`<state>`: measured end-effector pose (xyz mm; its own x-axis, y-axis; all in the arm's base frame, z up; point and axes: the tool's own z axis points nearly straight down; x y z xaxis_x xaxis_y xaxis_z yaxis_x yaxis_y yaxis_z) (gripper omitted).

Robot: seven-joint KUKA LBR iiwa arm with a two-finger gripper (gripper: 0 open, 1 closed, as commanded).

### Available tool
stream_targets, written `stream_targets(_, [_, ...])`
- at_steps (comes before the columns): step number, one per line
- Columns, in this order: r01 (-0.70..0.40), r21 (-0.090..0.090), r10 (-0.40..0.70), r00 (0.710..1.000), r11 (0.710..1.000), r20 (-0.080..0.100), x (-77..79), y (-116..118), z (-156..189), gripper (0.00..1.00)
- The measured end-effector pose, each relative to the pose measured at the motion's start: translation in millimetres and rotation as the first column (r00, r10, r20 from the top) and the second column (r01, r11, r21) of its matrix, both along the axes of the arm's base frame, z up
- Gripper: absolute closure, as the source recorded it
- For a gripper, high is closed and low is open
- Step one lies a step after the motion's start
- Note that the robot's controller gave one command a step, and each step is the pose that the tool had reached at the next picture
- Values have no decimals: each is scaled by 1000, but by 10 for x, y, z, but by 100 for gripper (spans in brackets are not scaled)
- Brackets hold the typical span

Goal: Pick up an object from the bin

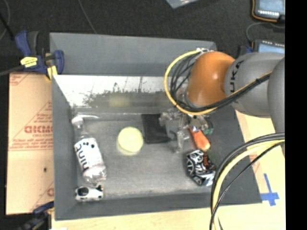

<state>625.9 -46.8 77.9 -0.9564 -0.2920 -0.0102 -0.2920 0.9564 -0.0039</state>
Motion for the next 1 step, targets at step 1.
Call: stream_targets(1, [-114,-1,114,994,994,-1,-3,137,-7,0])
